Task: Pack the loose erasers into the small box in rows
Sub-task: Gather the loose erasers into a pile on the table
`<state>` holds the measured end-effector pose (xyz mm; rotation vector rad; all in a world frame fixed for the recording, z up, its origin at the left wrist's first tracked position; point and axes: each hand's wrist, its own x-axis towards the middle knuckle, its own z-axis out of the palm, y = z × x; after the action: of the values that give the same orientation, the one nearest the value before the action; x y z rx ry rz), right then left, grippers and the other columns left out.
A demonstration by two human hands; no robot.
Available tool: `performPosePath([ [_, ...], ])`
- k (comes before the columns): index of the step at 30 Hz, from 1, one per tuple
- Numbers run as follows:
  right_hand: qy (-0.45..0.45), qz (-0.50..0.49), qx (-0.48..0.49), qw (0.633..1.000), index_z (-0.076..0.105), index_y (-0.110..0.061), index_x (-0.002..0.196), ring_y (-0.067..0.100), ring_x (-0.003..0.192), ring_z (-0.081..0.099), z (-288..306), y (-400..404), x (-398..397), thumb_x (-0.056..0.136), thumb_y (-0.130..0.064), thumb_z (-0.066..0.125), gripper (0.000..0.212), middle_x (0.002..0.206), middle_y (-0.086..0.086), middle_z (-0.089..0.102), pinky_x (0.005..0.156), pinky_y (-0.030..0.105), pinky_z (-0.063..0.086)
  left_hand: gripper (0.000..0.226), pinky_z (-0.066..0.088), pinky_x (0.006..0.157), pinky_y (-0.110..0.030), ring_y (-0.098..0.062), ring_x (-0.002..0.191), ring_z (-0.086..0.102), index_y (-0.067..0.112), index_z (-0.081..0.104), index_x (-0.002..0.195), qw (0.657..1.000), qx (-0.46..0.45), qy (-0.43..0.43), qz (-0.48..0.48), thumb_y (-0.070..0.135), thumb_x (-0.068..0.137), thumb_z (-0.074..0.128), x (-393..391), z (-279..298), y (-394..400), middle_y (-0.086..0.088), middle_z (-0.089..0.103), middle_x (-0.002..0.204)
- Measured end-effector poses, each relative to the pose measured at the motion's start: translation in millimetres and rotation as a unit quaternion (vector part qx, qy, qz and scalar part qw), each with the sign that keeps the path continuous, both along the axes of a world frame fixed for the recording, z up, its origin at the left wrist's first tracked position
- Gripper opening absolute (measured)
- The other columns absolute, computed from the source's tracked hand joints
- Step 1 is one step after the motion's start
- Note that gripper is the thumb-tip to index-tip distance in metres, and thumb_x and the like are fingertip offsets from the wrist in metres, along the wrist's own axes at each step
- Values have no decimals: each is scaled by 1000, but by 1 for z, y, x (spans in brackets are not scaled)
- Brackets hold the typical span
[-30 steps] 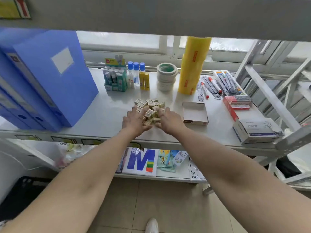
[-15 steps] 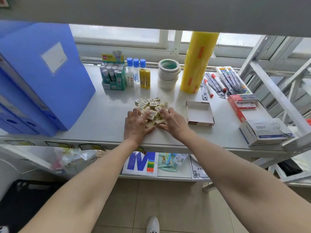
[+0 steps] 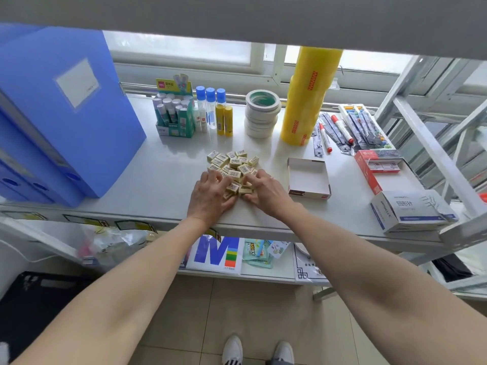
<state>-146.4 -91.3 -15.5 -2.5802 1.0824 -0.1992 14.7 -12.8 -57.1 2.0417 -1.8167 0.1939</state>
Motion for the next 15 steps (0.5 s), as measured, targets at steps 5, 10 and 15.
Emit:
performPosePath([
  [5,-1,12,4,1000,55,-17,118,35,97,59,-2,-3,-2,87,-33,65,35,116,13,50,81,37,46,40,46,71,-38,-30,93,53,22,61,108,998,24,-48,12,46,77,70,1,4,-2,-11,56,101],
  [10,1,18,16,1000,55,-20,120,34,99,59,-2,-6,-2,87,-37,64,38,116,11,50,84,38,48,44,45,75,-39,-29,92,52,23,60,110,999,32,-43,-9,50,76,70,8,8,-5,-10,56,96],
  [15,14,31,13,999,57,-23,123,33,100,59,-1,-8,-4,88,-38,63,39,116,11,49,84,36,46,45,43,85,-41,-28,111,50,27,55,117,998,41,-37,-29,54,81,62,10,3,-2,-7,57,118],
])
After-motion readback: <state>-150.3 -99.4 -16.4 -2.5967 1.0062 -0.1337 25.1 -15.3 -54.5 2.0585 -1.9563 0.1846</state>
